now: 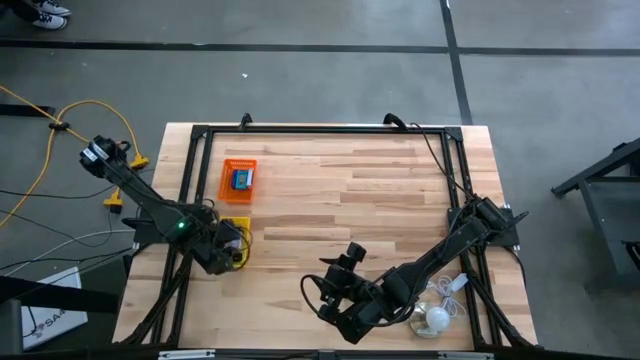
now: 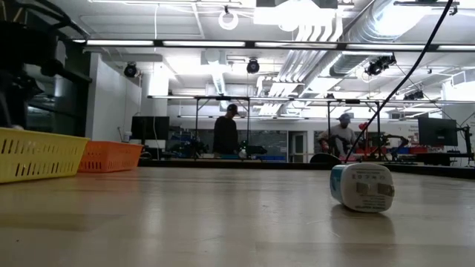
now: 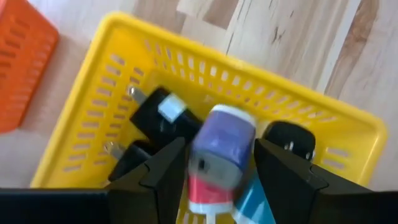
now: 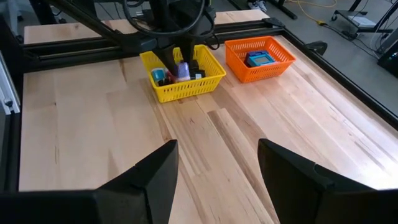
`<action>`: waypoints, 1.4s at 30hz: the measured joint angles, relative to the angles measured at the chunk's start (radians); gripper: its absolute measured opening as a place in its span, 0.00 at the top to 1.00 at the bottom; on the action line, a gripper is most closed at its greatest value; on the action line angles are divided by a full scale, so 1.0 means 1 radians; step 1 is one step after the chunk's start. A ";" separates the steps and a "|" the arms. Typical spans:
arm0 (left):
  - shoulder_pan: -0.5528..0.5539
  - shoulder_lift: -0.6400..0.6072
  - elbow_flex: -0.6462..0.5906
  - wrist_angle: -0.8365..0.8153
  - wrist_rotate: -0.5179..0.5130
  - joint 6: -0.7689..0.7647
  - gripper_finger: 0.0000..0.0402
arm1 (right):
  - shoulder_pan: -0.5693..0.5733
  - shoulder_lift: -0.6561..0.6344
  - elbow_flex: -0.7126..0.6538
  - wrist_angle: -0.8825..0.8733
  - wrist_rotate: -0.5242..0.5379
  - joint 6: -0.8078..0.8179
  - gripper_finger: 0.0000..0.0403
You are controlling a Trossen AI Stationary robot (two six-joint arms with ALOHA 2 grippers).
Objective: Pick & Place Office items
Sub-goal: Put the purple charger adapter into the yellow basket, then put the blue charger adapter into the yellow basket
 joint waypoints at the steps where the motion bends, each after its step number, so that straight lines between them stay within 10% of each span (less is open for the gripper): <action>1: 0.012 0.000 0.005 0.000 0.000 0.014 0.55 | 0.000 0.000 0.000 0.000 0.000 0.000 0.49; 29: 0.147 0.000 0.153 0.052 0.061 0.376 0.54 | 0.000 -0.001 0.000 -0.029 -0.031 0.001 0.49; 42: 0.138 0.000 0.161 0.455 0.058 0.844 0.54 | 0.000 -0.001 0.000 -0.228 -0.224 0.180 0.49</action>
